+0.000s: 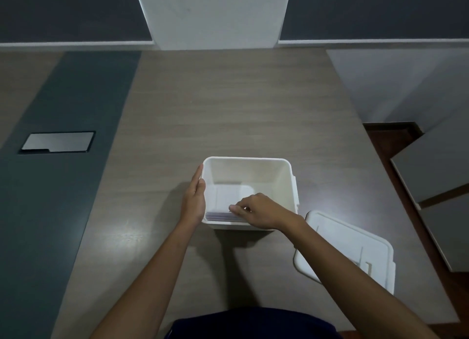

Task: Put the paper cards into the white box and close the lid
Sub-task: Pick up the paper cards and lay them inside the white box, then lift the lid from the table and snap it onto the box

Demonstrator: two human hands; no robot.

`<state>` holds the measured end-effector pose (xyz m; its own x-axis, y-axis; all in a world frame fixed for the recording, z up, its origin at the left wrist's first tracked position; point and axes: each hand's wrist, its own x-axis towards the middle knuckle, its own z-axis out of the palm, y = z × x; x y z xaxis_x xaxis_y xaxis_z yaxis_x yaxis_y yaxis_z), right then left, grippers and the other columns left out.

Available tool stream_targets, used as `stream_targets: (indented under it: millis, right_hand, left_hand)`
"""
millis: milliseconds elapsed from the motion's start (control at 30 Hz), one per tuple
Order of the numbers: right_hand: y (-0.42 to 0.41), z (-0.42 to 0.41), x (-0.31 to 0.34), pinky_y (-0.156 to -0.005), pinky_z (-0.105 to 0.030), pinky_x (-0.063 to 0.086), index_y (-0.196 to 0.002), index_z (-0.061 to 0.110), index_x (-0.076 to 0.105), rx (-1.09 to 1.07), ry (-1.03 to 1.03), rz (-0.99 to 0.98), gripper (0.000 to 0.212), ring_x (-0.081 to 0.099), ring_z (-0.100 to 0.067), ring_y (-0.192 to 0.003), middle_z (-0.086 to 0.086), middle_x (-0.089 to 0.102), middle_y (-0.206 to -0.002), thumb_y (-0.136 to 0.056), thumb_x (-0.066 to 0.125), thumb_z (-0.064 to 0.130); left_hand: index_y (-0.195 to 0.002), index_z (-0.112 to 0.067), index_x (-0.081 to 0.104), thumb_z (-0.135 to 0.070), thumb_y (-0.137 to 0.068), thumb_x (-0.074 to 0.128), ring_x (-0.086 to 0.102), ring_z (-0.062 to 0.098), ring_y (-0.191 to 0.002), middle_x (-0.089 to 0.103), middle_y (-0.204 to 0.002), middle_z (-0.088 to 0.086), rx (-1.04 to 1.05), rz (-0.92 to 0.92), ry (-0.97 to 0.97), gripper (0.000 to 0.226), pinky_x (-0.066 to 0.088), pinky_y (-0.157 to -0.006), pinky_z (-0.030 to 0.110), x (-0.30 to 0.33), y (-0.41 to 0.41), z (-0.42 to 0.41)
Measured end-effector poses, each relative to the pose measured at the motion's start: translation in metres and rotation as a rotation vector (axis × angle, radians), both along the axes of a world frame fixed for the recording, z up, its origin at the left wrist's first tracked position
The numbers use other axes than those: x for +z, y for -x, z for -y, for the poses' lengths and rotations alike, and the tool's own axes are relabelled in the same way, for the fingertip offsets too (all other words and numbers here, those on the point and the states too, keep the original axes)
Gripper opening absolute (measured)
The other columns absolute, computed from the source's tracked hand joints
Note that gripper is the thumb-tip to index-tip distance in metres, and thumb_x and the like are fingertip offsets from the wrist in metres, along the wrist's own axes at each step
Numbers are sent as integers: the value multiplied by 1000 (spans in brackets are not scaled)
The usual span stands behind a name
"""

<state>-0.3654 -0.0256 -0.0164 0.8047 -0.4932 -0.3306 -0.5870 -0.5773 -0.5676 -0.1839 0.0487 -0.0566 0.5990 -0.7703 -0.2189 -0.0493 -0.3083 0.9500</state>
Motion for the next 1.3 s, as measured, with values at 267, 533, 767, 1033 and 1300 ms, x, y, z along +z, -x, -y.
stream_targets:
  millis: [267,533,767,1033,1300]
  right_hand:
    - [19,2,20,-87,-34,48,-106,17,71,-254,20,250,37,62,-17,-98,2,72,-110,-99,45,43]
    - [130,17,19,-96,-27,38,-113,17,68,-818,360,404,27,52,-21,-113,0,67,-117,-95,55,33]
    - [254,-22,-35,-104,-45,40,-136,14,50,-1230,157,-36,56,41,-31,-130,-12,52,-139,-89,61,42]
    - [325,-64,-74,-101,-44,41,-137,7,45,-1324,97,-293,72,44,-33,-124,-16,50,-134,-85,59,56]
    - [339,-61,-91,-95,-44,46,-121,10,59,-1322,27,-224,55,47,-30,-115,-13,51,-124,-88,54,54]
  left_hand:
    - [-143,-36,38,-35,-97,35,40,27,-133,43,-146,8,-18,385,-297,46,32,-107,38,17,-3,2]
    - [-135,-14,50,-40,-93,45,37,27,-134,47,-143,10,-215,718,-51,49,31,-110,39,67,85,48]
    - [-138,-6,45,-33,-87,48,37,27,-136,44,-146,13,-622,662,48,58,27,-111,31,72,220,69]
    - [-138,-4,41,-36,-88,52,37,33,-133,41,-143,18,-690,549,-322,61,33,-107,39,10,287,52]
    - [-127,-2,49,-50,-81,52,44,39,-119,41,-128,20,-535,651,-646,66,41,-101,46,-40,284,31]
